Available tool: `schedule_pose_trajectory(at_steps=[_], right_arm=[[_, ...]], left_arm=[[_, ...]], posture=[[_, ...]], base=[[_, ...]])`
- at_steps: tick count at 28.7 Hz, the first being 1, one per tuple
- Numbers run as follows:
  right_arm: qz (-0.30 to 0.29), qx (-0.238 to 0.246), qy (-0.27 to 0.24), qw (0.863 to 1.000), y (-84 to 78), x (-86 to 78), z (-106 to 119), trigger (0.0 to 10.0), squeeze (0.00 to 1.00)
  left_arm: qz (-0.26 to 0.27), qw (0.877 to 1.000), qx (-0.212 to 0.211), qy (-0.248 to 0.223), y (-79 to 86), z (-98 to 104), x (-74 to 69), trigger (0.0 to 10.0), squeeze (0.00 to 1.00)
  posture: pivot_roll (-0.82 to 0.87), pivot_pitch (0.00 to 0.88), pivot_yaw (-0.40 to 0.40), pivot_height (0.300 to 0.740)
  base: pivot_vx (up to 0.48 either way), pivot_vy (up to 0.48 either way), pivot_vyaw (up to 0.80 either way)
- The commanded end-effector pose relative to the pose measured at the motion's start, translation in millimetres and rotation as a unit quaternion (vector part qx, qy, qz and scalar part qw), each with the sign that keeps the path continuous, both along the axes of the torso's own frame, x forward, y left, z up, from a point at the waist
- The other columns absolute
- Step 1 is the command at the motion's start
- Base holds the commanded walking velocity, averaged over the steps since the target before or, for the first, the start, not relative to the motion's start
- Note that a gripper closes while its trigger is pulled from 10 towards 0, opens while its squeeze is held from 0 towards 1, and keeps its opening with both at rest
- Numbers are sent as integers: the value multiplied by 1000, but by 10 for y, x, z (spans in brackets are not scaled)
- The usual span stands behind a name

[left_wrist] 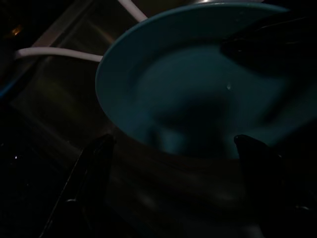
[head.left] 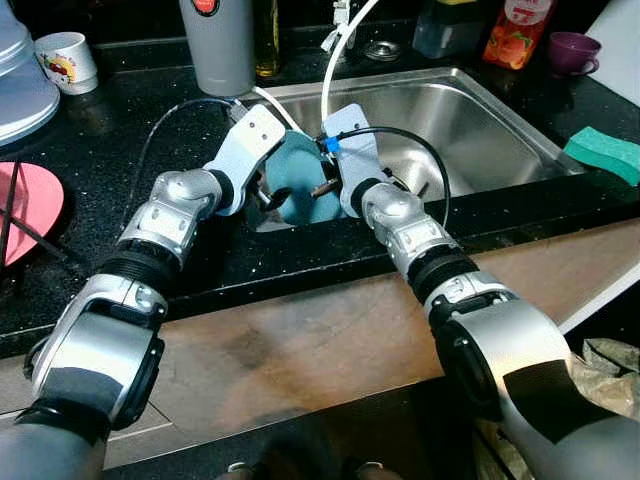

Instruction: Kitchen organization

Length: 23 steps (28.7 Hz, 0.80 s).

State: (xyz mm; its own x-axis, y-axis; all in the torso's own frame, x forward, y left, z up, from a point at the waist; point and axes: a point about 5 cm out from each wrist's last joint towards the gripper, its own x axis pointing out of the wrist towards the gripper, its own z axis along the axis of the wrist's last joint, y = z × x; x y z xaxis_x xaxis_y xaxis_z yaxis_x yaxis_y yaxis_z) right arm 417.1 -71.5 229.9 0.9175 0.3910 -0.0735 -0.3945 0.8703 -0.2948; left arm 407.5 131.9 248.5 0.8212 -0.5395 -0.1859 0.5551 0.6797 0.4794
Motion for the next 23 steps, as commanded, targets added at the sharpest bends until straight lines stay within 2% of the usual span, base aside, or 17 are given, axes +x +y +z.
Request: schedule_pose_trajectory(at_steps=[1, 2, 3, 4, 6, 7, 8, 9, 10, 17, 18, 20, 23], right_arm=[[-2, -14, 26, 1000, -4, -9, -104, 10000, 0], [-2, -14, 26, 1000, -4, -9, -104, 10000, 0], [-2, -14, 26, 1000, -7, -8, -101, 10000, 659], [-3, -13, 25, 1000, -9, -6, -94, 10000, 914], [-6, -13, 22, 1000, -14, -1, -78, 10000, 851], [-8, -12, 20, 1000, -17, 2, -67, 10000, 682], [-8, -12, 20, 1000, -17, 2, -67, 10000, 682], [-10, -11, 18, 1000, -20, 4, -56, 10000, 478], [-11, -11, 16, 1000, -25, 8, -41, 10000, 0], [-18, 6, -2, 1000, -54, 26, 57, 10000, 0], [-21, 17, -12, 1000, -67, 33, 105, 10000, 0], [-37, 72, -47, 996, -135, 51, 269, 10000, 0], [-49, 119, -77, 989, -200, 57, 410, 10000, 0]], left_arm=[[13, 999, 15, 36, 48, -197, -2, 10000, 0], [13, 999, 15, 36, 48, -197, -2, 10000, 0], [12, 999, 14, 34, 50, -187, 2, 10000, 0], [12, 999, 14, 32, 53, -173, 7, 10000, 0], [12, 999, 11, 28, 58, -149, 14, 10000, 0], [12, 1000, 7, 27, 60, -134, 16, 10000, 0], [12, 1000, 7, 27, 60, -134, 16, 10000, 0], [13, 1000, 4, 25, 62, -119, 20, 10000, 0], [14, 1000, -1, 23, 70, -95, 25, 10000, 0], [29, 999, -39, 3, 138, 73, 42, 10000, 0], [38, 998, -55, -8, 172, 150, 48, 10000, 0], [72, 991, -106, -49, 315, 400, 50, 10000, 0], [115, 980, -137, -85, 518, 594, 41, 10000, 0]], posture=[[39, 138, -15, 740], [39, 138, -15, 740], [41, 141, -16, 740], [41, 140, -16, 740], [40, 142, -15, 740], [41, 142, -16, 740], [41, 142, -16, 740], [41, 142, -16, 740], [40, 142, -16, 740], [40, 143, -15, 740], [40, 143, -15, 740], [45, 148, -18, 740], [45, 149, -18, 740]], base=[[0, 0, 0], [0, 0, 0], [0, 0, 0], [0, 0, 0], [0, 0, 0], [0, 0, 0], [0, 0, 0], [0, 0, 0], [0, 0, 0], [0, 0, 0], [0, 0, 0], [0, 0, 0], [0, 0, 0]])
